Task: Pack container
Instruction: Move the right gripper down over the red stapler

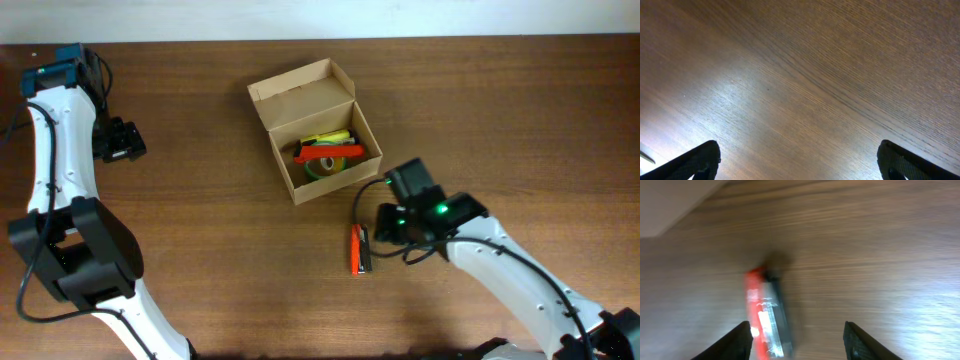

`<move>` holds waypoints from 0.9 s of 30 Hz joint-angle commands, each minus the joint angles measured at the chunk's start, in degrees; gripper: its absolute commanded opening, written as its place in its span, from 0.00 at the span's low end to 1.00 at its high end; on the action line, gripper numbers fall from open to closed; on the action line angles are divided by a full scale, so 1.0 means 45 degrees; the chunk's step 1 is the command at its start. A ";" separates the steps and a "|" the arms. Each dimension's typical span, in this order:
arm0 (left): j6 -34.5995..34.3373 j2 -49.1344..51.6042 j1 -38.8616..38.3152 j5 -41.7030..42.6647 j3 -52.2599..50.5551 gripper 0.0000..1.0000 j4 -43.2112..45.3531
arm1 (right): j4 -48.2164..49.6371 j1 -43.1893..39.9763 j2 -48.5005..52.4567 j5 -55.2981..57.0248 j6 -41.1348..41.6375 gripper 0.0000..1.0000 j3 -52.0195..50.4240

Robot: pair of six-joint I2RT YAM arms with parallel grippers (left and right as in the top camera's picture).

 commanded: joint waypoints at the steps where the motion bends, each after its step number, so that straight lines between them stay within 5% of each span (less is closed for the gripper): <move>1: 0.0199 -0.0073 0.0029 0.0049 -0.0126 1.00 0.0000 | 0.0296 0.1035 -0.0257 -0.0214 0.0112 0.61 -0.0073; 27: 0.0199 -0.0073 0.0029 0.0049 -0.0126 1.00 0.0000 | -0.0155 0.2438 0.2220 -0.0121 0.1166 0.61 -0.0024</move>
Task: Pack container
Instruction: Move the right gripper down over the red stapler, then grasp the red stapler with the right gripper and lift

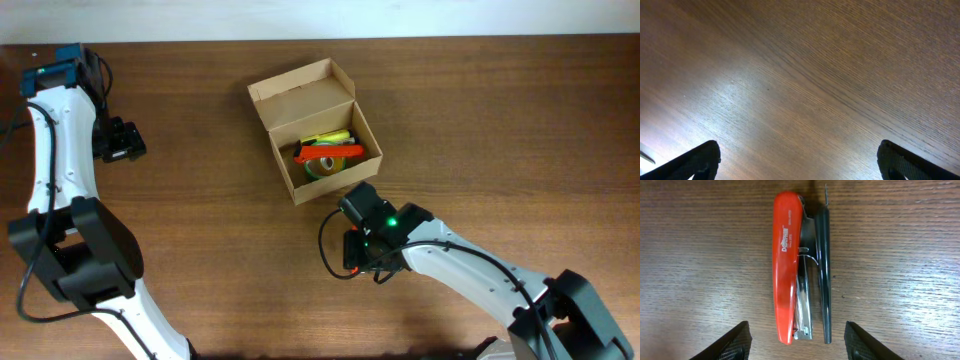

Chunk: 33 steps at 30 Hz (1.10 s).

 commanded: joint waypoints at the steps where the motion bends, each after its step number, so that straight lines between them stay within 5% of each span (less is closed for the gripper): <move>1: 0.0199 -0.0073 0.0029 0.0049 -0.0126 1.00 0.0000 | -0.0044 0.0228 0.0301 0.0345 0.0141 0.61 -0.0015; 27: 0.0199 -0.0073 0.0029 0.0049 -0.0126 1.00 0.0000 | 0.1049 0.0228 0.2030 0.0967 -0.0923 0.60 0.0602; 31: 0.0199 -0.0073 0.0029 0.0044 -0.0126 1.00 0.0000 | 0.1112 0.0223 0.2113 0.1020 -0.0918 0.27 0.0695; 33: 0.0199 -0.0073 0.0029 0.0049 -0.0126 1.00 0.0000 | 0.1122 0.0223 0.2113 0.1234 -0.0918 0.22 0.0714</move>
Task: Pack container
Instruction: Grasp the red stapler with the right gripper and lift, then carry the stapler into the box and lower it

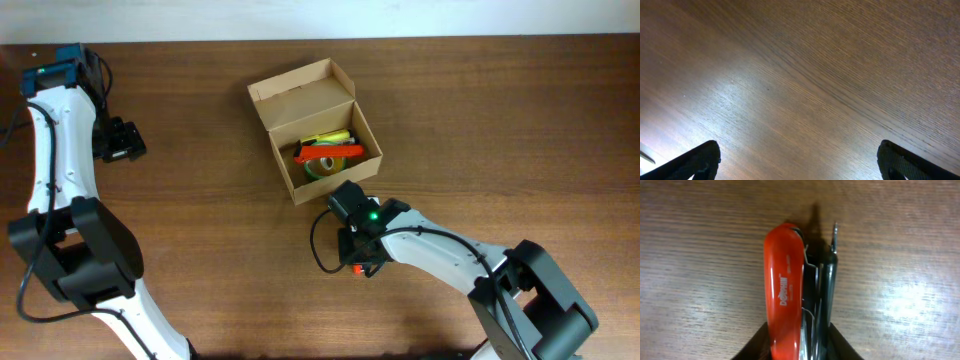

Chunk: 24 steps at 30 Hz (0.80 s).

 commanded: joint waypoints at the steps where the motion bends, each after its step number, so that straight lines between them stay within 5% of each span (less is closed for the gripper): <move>1: 0.0199 -0.0073 0.0029 0.0049 -0.0126 1.00 -0.0005 | 0.0078 0.0092 0.0209 0.0432 0.0000 0.21 0.0243; 13: 0.0199 -0.0073 0.0029 0.0049 -0.0126 1.00 -0.0005 | -0.0515 -0.0350 0.0180 0.0957 -0.0408 0.09 0.0850; 24: 0.0199 -0.0073 0.0029 0.0049 -0.0126 1.00 -0.0005 | -0.1656 -0.2633 -0.1015 0.0986 -0.2987 0.04 0.2560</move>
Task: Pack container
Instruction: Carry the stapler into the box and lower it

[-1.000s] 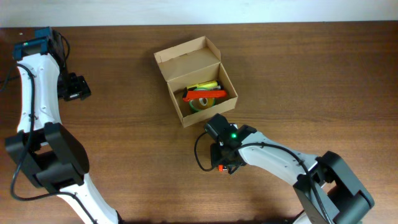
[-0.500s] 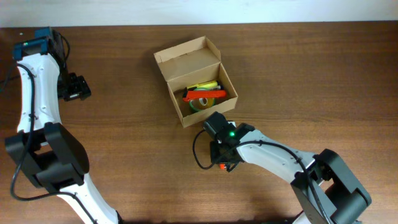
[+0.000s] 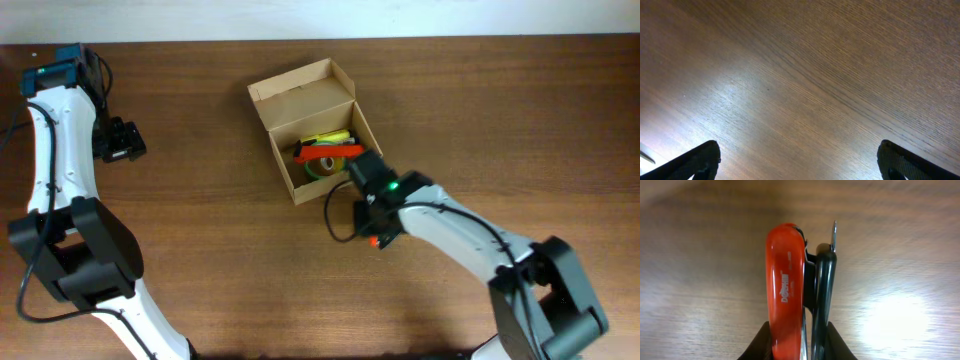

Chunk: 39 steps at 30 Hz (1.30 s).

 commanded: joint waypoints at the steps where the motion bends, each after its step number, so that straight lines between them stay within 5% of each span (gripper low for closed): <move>1: 0.0199 -0.0073 0.0029 0.0049 -0.0126 1.00 0.0000 | -0.0267 -0.0675 -0.0816 0.0291 -0.1282 0.04 0.0991; 18: 0.0199 -0.0073 0.0029 0.0049 -0.0126 1.00 0.0000 | -0.1112 -0.2851 -0.0831 0.0296 -0.7771 0.03 0.7883; 26: 0.0199 -0.0073 0.0029 0.0049 -0.0126 1.00 0.0000 | -0.1093 -0.2574 -0.0078 0.0257 -1.0151 0.03 0.8646; 39: 0.0199 -0.0073 0.0029 0.0049 -0.0126 1.00 0.0000 | -0.1049 -0.0379 0.2361 0.0345 -1.6592 0.11 0.9029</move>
